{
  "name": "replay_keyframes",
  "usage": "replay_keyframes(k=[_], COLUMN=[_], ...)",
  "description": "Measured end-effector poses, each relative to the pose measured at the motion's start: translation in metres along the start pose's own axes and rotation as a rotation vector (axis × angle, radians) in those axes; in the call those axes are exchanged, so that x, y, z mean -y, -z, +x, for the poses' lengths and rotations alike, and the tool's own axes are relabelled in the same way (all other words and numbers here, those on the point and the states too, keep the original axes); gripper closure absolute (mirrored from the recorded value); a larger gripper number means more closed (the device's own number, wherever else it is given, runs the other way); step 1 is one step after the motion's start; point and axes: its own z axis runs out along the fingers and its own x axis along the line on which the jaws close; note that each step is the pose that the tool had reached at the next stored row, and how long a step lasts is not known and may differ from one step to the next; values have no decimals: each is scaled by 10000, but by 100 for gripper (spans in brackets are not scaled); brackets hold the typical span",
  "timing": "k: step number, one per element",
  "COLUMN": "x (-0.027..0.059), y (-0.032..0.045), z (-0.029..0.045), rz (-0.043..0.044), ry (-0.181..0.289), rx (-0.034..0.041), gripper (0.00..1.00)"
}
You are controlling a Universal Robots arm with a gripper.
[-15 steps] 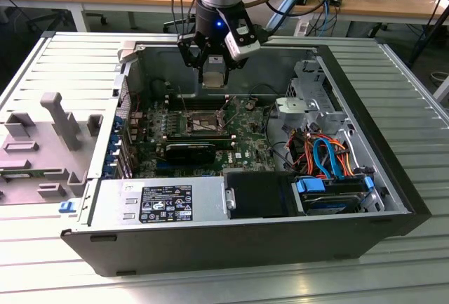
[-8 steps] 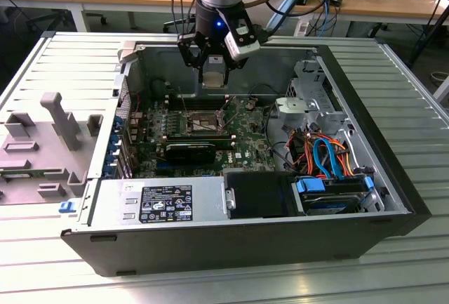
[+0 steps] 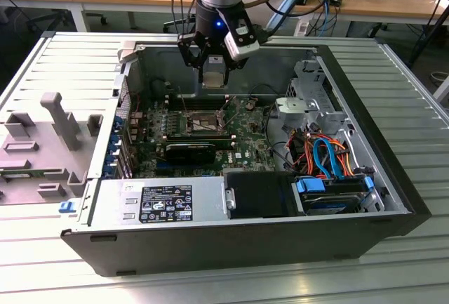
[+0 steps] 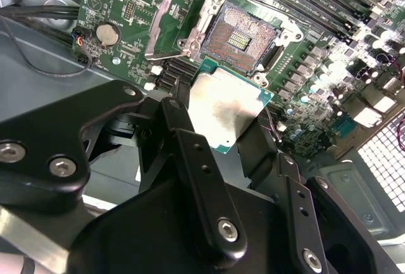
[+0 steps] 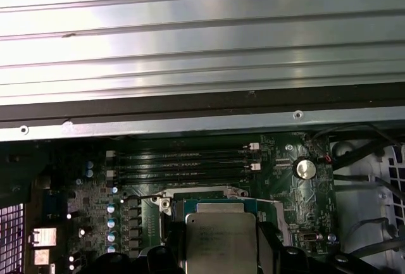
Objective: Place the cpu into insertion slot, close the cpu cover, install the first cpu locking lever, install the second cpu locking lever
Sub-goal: 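Place the cpu into insertion slot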
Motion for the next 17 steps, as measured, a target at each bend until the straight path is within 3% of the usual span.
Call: replay_keyframes(k=[17], x=[0], y=[0], z=[0], rz=[-4], ry=[-206], rx=[19], gripper=[46])
